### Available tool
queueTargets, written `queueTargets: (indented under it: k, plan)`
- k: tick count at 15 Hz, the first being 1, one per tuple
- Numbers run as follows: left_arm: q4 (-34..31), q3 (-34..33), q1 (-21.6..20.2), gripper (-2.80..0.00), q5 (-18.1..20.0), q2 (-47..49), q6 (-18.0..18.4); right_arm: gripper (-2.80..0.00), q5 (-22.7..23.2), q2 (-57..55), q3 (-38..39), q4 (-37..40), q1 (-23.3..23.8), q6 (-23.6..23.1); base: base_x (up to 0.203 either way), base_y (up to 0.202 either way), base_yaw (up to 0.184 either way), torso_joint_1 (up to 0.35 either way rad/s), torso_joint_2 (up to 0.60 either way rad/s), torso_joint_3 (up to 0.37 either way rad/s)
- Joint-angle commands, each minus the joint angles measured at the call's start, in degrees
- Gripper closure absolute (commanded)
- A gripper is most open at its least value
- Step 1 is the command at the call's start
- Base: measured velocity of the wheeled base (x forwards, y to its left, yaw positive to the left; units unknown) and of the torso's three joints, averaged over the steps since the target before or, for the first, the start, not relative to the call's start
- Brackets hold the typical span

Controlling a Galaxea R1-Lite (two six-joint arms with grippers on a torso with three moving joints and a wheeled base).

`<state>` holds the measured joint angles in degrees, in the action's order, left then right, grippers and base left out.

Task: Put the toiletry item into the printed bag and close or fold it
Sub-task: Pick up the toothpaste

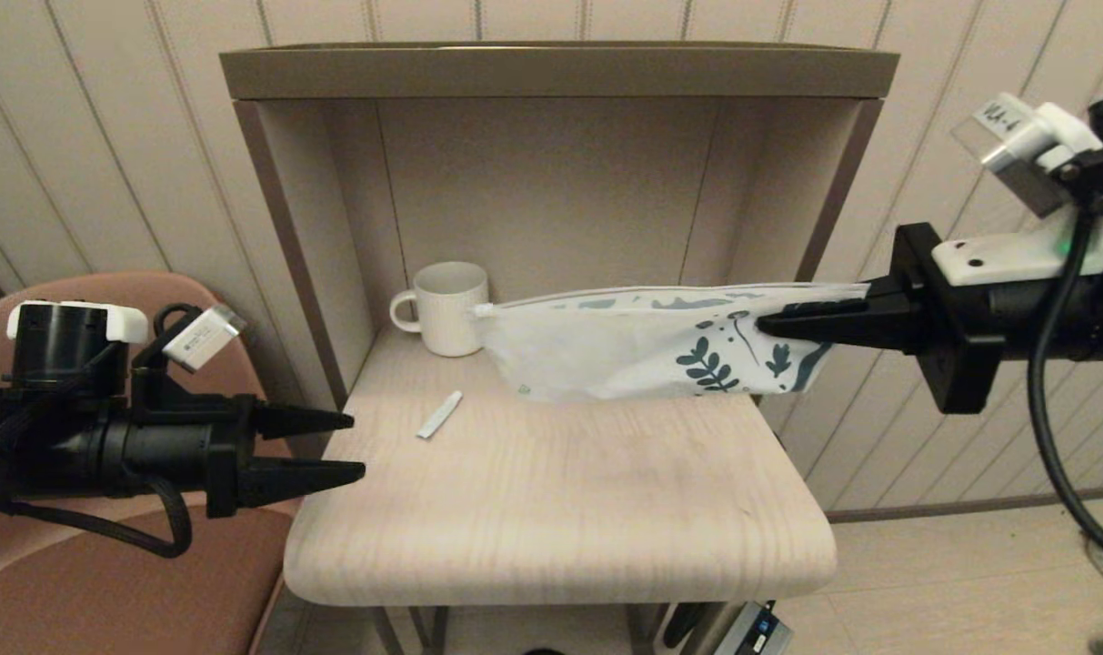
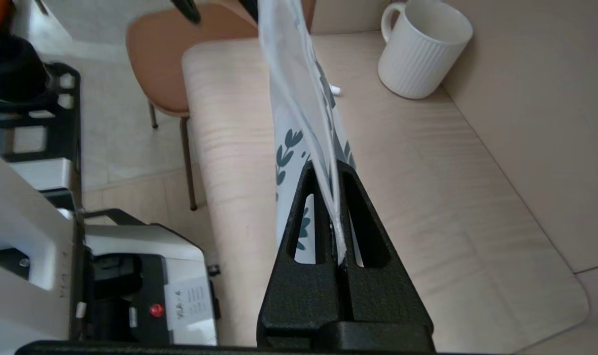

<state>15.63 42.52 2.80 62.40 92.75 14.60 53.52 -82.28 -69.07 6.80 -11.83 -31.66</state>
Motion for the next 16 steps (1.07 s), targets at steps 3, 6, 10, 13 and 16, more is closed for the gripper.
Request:
queueTargets:
  k: [3, 6, 10, 13, 16]
  plan:
    - [0.28, 1.76, 3.59, 0.0, -4.07, -0.47, -1.72, 0.0, 2.03, 2.55, 1.55, -1.68, 3.09, 0.08, 0.0, 0.0, 0.0, 0.0, 0.0, 0.0]
    - [-0.03, 3.11, 6.02, 0.0, -8.58, -2.25, -2.6, 0.0, 2.17, 3.61, 4.18, -5.61, 4.75, 1.49, 0.0, 0.0, 0.0, 0.0, 0.0, 0.0]
    - [-0.07, 1.93, 7.89, 0.0, -15.99, -2.56, -4.04, 0.0, 1.56, 4.49, 3.27, -5.67, 5.8, 7.37, 0.0, 0.0, 0.0, 0.0, 0.0, 0.0]
    - [0.61, 0.95, 9.19, 0.0, -20.51, -0.64, -4.37, 0.0, 0.89, 5.37, 3.17, -5.66, 6.8, 10.37, 0.0, 0.0, 0.0, 0.0, 0.0, 0.0]
    - [1.07, 1.75, 10.02, -2.45, -20.98, 1.22, -4.46, 0.0, 0.89, 4.66, 2.63, -5.66, 6.9, 10.93, 0.0, 0.0, 0.0, 0.0, 0.0, 0.0]
